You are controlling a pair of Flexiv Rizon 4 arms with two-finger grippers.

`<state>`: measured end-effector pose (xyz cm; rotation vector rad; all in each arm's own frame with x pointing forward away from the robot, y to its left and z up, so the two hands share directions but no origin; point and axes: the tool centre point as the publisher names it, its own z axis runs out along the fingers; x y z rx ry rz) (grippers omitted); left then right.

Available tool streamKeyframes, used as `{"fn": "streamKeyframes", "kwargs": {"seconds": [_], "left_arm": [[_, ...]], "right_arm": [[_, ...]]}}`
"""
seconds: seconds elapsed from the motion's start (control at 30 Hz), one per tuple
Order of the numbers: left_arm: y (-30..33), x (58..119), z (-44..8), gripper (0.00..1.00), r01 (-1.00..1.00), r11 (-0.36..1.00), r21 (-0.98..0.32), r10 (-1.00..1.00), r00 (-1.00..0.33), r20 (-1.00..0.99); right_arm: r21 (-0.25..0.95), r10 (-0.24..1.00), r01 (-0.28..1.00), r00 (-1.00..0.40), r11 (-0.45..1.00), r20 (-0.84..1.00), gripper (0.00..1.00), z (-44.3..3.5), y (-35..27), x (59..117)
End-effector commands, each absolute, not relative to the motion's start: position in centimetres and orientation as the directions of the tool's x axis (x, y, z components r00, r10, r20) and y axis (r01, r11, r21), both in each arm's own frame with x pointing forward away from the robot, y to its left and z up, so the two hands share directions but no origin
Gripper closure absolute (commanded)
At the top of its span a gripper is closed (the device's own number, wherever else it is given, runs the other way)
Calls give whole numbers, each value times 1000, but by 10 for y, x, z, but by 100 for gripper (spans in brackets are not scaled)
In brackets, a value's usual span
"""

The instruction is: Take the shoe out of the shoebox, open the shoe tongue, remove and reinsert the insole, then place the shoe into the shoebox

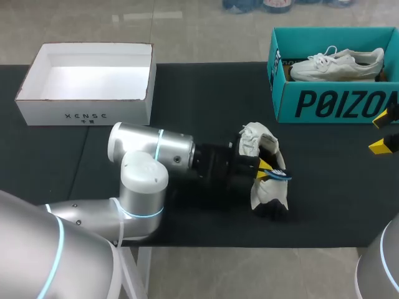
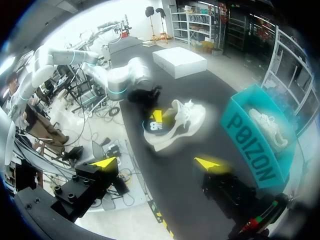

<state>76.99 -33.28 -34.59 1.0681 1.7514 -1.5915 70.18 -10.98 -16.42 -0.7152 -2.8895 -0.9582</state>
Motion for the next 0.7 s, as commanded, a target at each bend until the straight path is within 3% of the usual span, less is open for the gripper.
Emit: {"fn": "streamKeyframes", "kwargs": {"seconds": [0.03, 0.5, 0.53, 0.7], "left_arm": [[-333, 779, -352, 100, 833, -8, -554, 215, -539, -814], [-342, 798, -364, 100, 834, 7, -552, 227, -539, -811], [-340, 796, -364, 94, 833, 7, -554, 228, -540, -810], [-329, 785, -356, 88, 833, 25, -553, 218, -545, -810]], "right_arm": [[562, 420, 428, -895, 708, 152, 0, -165, -110, 701], [562, 420, 428, -895, 708, 152, 0, -165, -110, 701], [562, 420, 428, -895, 708, 152, 0, -165, -110, 701], [562, 420, 428, -895, 708, 152, 0, -165, -110, 701]]}}
